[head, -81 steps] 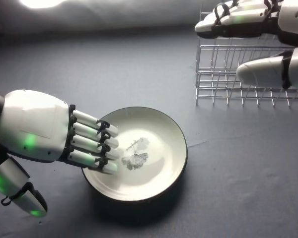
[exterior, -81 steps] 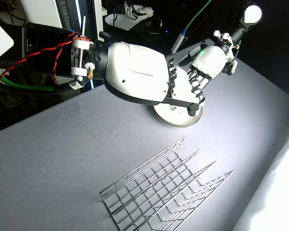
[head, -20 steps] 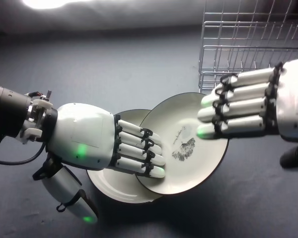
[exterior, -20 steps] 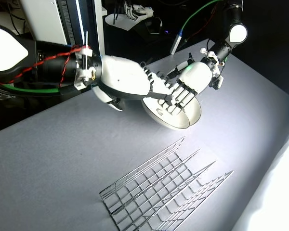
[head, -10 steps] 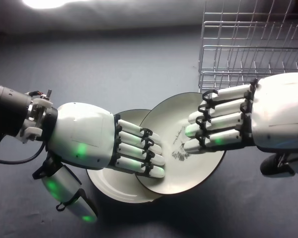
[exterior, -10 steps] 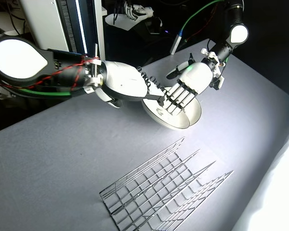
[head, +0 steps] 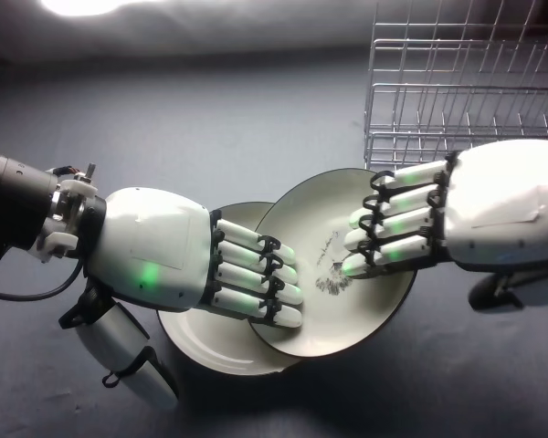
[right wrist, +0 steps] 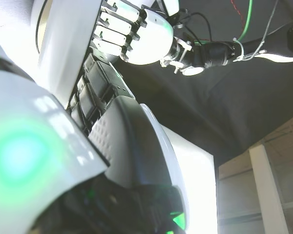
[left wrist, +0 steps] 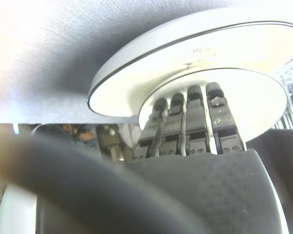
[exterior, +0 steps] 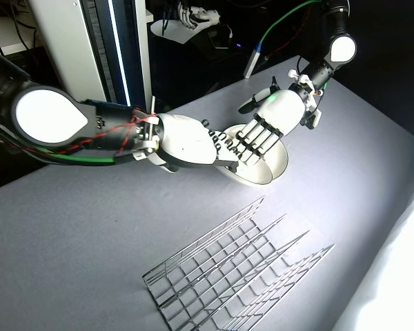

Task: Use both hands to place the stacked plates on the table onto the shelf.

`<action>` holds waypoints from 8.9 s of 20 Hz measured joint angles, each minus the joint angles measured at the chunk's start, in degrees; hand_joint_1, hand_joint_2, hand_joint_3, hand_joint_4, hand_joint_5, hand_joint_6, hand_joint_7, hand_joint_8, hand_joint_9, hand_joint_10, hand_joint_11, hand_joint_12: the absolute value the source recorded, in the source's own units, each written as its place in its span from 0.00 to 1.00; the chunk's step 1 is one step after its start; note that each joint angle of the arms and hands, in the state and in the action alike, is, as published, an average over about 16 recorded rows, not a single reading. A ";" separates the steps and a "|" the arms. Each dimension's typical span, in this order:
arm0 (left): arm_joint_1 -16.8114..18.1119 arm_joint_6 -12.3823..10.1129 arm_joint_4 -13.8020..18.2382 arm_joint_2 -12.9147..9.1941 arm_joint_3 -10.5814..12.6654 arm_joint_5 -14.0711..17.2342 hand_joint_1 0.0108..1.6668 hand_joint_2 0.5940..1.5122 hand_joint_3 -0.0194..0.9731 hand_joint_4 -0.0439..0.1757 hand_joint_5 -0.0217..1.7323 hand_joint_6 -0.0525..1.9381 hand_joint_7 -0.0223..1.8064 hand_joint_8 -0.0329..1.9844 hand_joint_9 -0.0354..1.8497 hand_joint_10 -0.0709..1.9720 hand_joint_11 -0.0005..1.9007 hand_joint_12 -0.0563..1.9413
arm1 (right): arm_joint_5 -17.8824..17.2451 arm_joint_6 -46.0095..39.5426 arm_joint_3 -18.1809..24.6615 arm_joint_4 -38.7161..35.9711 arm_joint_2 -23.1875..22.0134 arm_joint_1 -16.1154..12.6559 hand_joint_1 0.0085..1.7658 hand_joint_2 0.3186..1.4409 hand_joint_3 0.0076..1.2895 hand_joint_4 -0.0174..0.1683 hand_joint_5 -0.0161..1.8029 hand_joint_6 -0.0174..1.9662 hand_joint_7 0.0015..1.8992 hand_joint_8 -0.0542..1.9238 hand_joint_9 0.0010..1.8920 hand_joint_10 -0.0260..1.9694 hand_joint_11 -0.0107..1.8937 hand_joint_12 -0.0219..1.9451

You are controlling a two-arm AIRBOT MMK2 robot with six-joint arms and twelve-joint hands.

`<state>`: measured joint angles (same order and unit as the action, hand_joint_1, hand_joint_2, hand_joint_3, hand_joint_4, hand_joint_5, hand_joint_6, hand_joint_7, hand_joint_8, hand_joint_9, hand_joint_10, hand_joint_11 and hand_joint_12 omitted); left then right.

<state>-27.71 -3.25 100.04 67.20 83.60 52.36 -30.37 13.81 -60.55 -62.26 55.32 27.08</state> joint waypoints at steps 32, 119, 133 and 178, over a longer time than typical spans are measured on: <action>3.28 -2.06 -0.68 -3.69 -0.47 1.40 0.00 0.57 0.04 0.20 0.03 0.02 0.02 0.02 0.03 0.04 0.01 0.03 | 0.45 0.89 -4.32 0.86 9.11 -2.53 0.71 0.57 0.01 0.08 0.46 0.39 0.46 0.34 0.45 0.51 0.43 0.61; 7.74 -4.36 -1.37 -21.36 2.95 6.02 0.00 0.56 0.04 0.20 0.03 0.03 0.02 0.02 0.03 0.04 0.01 0.03 | 31.30 -2.82 -6.67 46.54 0.30 -28.37 0.78 0.63 0.00 0.07 0.54 0.47 0.54 0.47 0.52 0.53 0.46 0.58; 7.49 -4.37 -1.42 -21.34 3.11 6.02 0.00 0.56 0.04 0.20 0.03 0.03 0.02 0.02 0.03 0.04 0.01 0.03 | 31.27 -2.86 -8.83 41.05 -3.62 -26.64 0.78 0.63 0.01 0.06 0.53 0.48 0.55 0.48 0.52 0.52 0.45 0.57; 2.72 0.43 -2.56 -12.59 -1.88 1.72 0.00 0.52 0.04 0.20 0.02 0.03 0.02 0.02 0.03 0.04 0.01 0.03 | -16.84 2.37 -4.17 -8.95 -7.36 -12.85 0.52 0.64 0.00 0.12 0.11 0.02 0.08 0.04 0.08 0.02 0.01 0.35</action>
<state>-24.99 -2.81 97.48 54.61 81.73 54.08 -47.21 16.18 -64.72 -71.21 47.96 14.24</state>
